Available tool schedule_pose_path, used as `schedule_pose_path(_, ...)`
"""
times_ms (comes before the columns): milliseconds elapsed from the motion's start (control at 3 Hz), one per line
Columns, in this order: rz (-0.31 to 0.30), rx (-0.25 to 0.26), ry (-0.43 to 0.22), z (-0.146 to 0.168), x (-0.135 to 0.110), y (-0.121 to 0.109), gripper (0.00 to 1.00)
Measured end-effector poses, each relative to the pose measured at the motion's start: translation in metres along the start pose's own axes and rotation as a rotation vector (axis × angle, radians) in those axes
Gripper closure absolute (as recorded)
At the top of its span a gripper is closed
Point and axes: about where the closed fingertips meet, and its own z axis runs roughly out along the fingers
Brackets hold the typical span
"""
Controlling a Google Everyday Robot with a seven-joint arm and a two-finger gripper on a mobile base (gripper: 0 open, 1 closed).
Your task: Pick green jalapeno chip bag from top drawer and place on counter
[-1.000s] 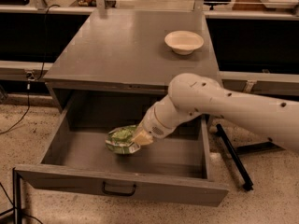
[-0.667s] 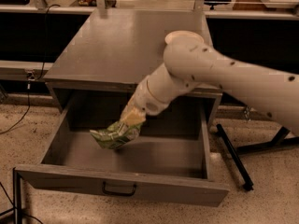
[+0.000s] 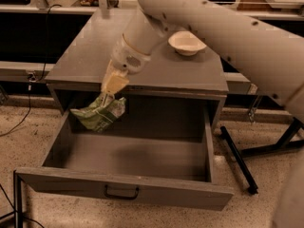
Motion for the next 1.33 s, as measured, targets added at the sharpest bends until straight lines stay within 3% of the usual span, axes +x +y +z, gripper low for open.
schedule_pose_path(333, 0.016, 0.009, -0.024, -0.023, -0.041, -0.05, 1.0)
schedule_pose_path(667, 0.024, 0.113, -0.04, -0.055, -0.067, -0.094, 1.0)
schedule_pose_path(1000, 0.007, 0.165, -0.077, -0.079, -0.083, -0.104, 1.0)
schedule_pose_path(1333, 0.007, 0.165, -0.077, -0.079, -0.083, -0.104, 1.0)
